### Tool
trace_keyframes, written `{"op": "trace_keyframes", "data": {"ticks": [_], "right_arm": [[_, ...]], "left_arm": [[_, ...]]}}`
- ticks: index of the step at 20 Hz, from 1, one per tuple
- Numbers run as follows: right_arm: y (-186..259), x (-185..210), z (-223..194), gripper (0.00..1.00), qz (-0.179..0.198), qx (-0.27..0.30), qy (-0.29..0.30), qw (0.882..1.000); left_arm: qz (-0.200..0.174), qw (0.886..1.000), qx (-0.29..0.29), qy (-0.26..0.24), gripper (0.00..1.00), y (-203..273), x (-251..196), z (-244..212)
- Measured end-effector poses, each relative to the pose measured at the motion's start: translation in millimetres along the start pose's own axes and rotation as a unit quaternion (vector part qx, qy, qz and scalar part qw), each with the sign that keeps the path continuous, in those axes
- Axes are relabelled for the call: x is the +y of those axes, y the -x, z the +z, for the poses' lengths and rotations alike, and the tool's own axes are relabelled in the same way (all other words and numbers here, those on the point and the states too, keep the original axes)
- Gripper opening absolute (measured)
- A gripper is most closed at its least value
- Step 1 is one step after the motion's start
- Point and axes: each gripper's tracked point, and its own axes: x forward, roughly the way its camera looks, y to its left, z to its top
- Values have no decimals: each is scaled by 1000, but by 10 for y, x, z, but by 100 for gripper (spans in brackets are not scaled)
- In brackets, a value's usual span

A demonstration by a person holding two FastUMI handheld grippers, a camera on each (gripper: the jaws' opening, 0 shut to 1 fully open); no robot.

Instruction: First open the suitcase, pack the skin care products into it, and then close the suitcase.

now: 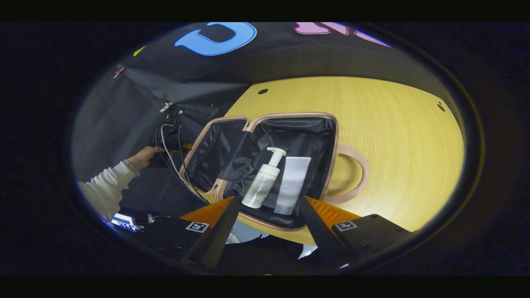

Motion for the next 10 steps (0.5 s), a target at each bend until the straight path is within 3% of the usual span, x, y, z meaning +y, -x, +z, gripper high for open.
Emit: {"op": "trace_keyframes", "data": {"ticks": [1, 6, 10], "right_arm": [[7, -21, -25, 93, -3, 1, -2, 1000], [60, -91, 2, 93, -6, -5, -16, 1000], [69, -140, -11, 93, -9, -1, -18, 1000]], "left_arm": [[-10, 1000, -2, 0, 72, -63, -4, 24], [-47, 999, 13, 12, 68, -92, -56, -20], [-45, 999, 22, -7, 25, -78, -134, -39]]}}
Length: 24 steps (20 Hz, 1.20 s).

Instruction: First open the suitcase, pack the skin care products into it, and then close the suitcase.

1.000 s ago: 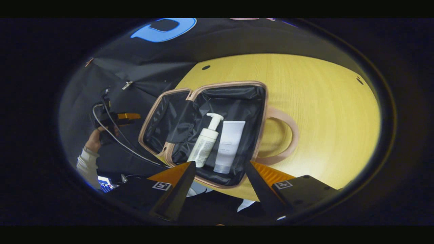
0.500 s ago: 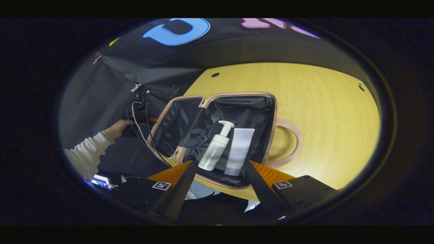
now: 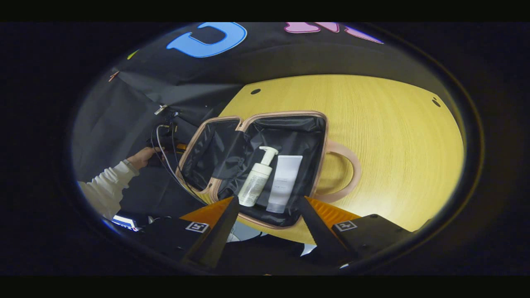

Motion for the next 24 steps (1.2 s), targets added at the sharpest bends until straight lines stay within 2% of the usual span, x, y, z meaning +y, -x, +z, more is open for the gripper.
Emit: {"op": "trace_keyframes", "data": {"ticks": [3, 5, 7, 9, 10, 11, 13, 20, 24], "right_arm": [[-12, 17, 10, 93, 4, 0, -1, 1000], [-10, 41, 15, 93, 9, -3, -2, 1000], [4, 67, 23, 93, 18, -6, 3, 1000], [54, 87, 37, 93, 28, -12, 9, 999], [76, 88, 47, 93, 33, -18, 12, 999], [95, 74, 53, 93, 37, -25, 17, 999], [160, 30, 78, 93, 43, -35, 24, 998], [570, -318, 207, 93, 52, -73, 30, 996], [1001, -684, 260, 93, 48, -98, 38, 993]], "left_arm": [[8, 1000, -14, -19, 14, 43, 2, 55], [-3, 1000, -22, -19, 9, 161, 7, 58], [-11, 999, -36, -28, 9, 322, 20, 94], [-20, 997, -61, -39, 8, 569, 2, 222], [-28, 996, -78, -41, 12, 747, -35, 296], [-38, 994, -97, -41, 9, 1015, -64, 308], [-65, 989, -129, -36, 8, 1492, -201, 386], [-176, 960, -213, -38, 8, 3024, -1224, 401], [-221, 943, -237, -69, 8, 3554, -2048, 213]]}}
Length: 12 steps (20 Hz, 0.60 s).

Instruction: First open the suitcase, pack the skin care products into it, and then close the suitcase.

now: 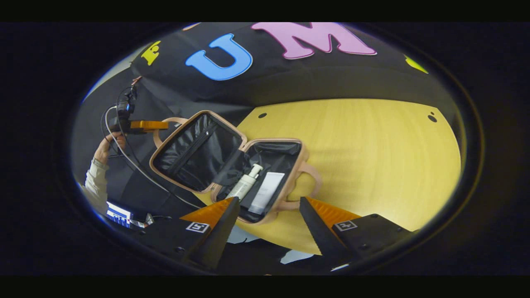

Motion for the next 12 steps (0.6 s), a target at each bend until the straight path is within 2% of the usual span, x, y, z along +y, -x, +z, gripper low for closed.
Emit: {"op": "trace_keyframes", "data": {"ticks": [3, 5, 9, 11, 12], "right_arm": [[338, -308, 12, 93, -9, -16, 2, 1000], [513, -518, -37, 93, -24, -20, 4, 1000], [833, -890, -112, 93, -49, -29, -5, 998], [947, -1053, -152, 93, -61, -33, -13, 997], [992, -1119, -160, 93, -68, -37, -18, 997]], "left_arm": [[-66, 998, 6, -6, 8, -5, -885, -40], [-100, 995, 15, -11, 8, -167, -1387, -185], [-144, 989, 37, 5, 8, -727, -2044, -509], [-151, 987, 61, -12, 8, -1076, -2363, -875], [-152, 985, 76, -21, 4, -1224, -2481, -1069]]}}
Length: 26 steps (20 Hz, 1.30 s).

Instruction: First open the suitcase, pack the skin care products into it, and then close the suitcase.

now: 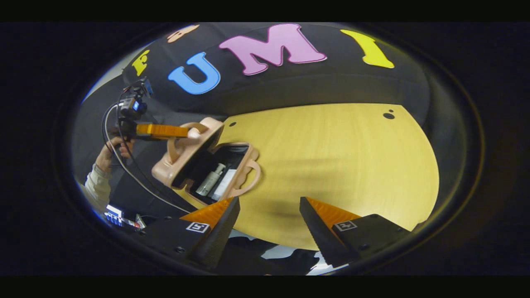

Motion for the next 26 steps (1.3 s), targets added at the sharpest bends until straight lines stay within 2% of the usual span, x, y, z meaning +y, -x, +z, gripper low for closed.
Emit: {"op": "trace_keyframes", "data": {"ticks": [1, 6, 8, 9, 10, 11, 14, 15, 16, 18, 19, 20, 21, 22, 24, 26], "right_arm": [[41, -62, 14, 93, -4, -5, -5, 1000], [230, -251, 40, 93, -24, -23, -29, 999], [286, -336, 37, 93, -41, -28, -28, 998], [315, -385, 34, 93, -48, -32, -30, 998], [257, -464, 86, 93, -53, -36, -36, 997], [273, -481, 91, 93, -58, -39, -42, 997], [274, -541, 150, 93, -76, -56, -46, 994], [287, -558, 181, 93, -81, -67, -38, 994], [296, -580, 217, 93, -87, -78, -30, 993], [318, -575, 319, 94, -85, -98, -22, 991], [341, -553, 396, 94, -81, -110, -14, 990], [376, -600, 481, 85, -90, -126, 0, 988], [446, -690, 585, 87, -103, -142, 17, 984], [535, -719, 709, 97, -105, -164, 32, 980], [694, -733, 987, 97, -103, -216, 47, 970], [882, -749, 1171, 97, -104, -249, 68, 960]], "left_arm": [[0, 1000, 14, -5, 8, -188, -50, -164], [16, 995, 101, 1, 8, -957, -129, -811], [11, 994, 109, 1, 9, -1038, -136, -891], [12, 994, 112, -12, 12, -1053, -141, -944], [34, 993, 113, -31, 17, -1063, -69, -967], [43, 992, 105, -51, 40, -1062, -67, -966], [42, 995, 65, -65, 72, -976, -269, -807], [56, 994, 44, -77, 94, -989, -282, -766], [82, 992, 24, -97, 100, -945, -260, -726], [111, 987, -17, -113, 97, -831, -334, -599], [107, 988, -44, -106, 97, -750, -476, -525], [103, 987, -74, -94, 97, -640, -617, -449], [108, 985, -103, -82, 97, -523, -707, -390], [116, 982, -132, -72, 97, -379, -825, -319], [129, 970, -194, -69, 97, -53, -1043, -194], [156, 951, -251, -87, 97, 295, -1222, -126]]}}
